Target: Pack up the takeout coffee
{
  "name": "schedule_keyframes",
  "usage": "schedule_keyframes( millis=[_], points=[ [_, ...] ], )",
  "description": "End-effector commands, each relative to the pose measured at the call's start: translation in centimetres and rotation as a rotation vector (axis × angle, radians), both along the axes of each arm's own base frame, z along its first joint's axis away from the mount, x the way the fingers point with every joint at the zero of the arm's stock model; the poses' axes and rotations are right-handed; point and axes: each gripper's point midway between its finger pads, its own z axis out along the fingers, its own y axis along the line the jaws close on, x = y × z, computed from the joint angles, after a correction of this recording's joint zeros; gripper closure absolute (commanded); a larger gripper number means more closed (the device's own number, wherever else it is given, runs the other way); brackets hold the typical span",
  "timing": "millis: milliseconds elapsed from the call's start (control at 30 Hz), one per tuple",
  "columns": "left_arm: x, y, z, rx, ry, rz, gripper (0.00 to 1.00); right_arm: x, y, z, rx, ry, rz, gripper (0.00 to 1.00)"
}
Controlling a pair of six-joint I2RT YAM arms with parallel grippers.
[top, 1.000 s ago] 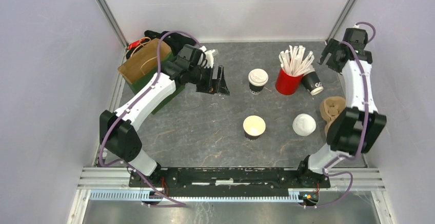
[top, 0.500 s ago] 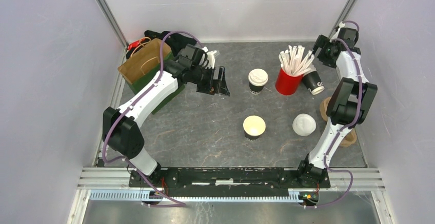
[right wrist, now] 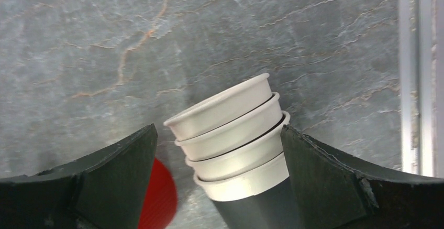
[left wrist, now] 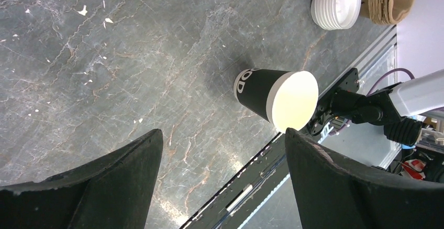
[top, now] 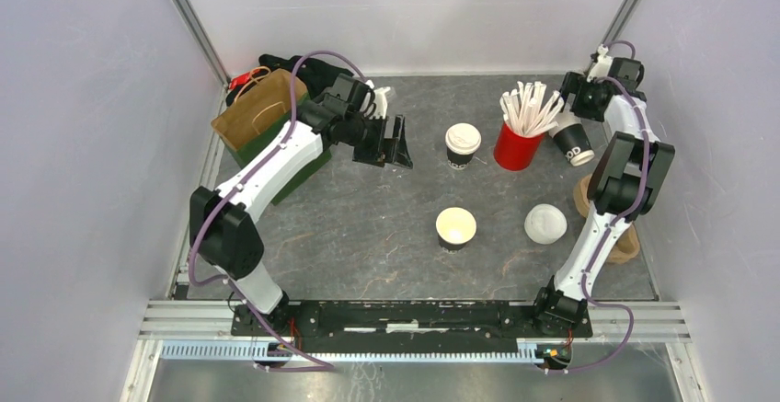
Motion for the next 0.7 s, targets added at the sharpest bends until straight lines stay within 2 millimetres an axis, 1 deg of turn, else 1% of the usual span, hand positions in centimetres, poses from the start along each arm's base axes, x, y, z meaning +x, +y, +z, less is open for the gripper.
schedule_keyframes(
  millis=[0, 100, 167, 267, 467, 567, 667],
  points=[
    [0.7, -0.2, 0.9, 0.009, -0.026, 0.000, 0.08, 0.7, -1.9, -0.3, -0.149, -0.011, 0.086, 0.05],
    [0.8, -0.3, 0.6, 0.011, -0.014, -0.001, 0.08, 0.7, -2.5, -0.7, -0.201, 0.003, 0.101, 0.04],
    [0.9, -0.4, 0.4, 0.015, -0.006, -0.003, 0.08, 0.8, -2.8, -1.3, -0.228, 0.019, 0.107, 0.04],
    [1.1, -0.5, 0.1, 0.024, 0.002, -0.010, 0.08, 1.0, -2.8, -2.1, -0.247, 0.029, 0.128, 0.05],
    [1.2, -0.3, -0.6, 0.038, 0.018, -0.017, 0.08, 1.3, -2.1, -2.9, -0.310, 0.037, 0.153, 0.05],
    [1.3, 0.0, -0.8, 0.035, 0.028, -0.015, 0.08, 1.0, -1.9, -3.0, -0.321, 0.046, 0.163, 0.02],
    [1.3, 0.1, -1.0, 0.033, 0.036, -0.014, 0.08, 0.7, -1.8, -3.0, -0.368, 0.065, 0.185, 0.02]
  ],
)
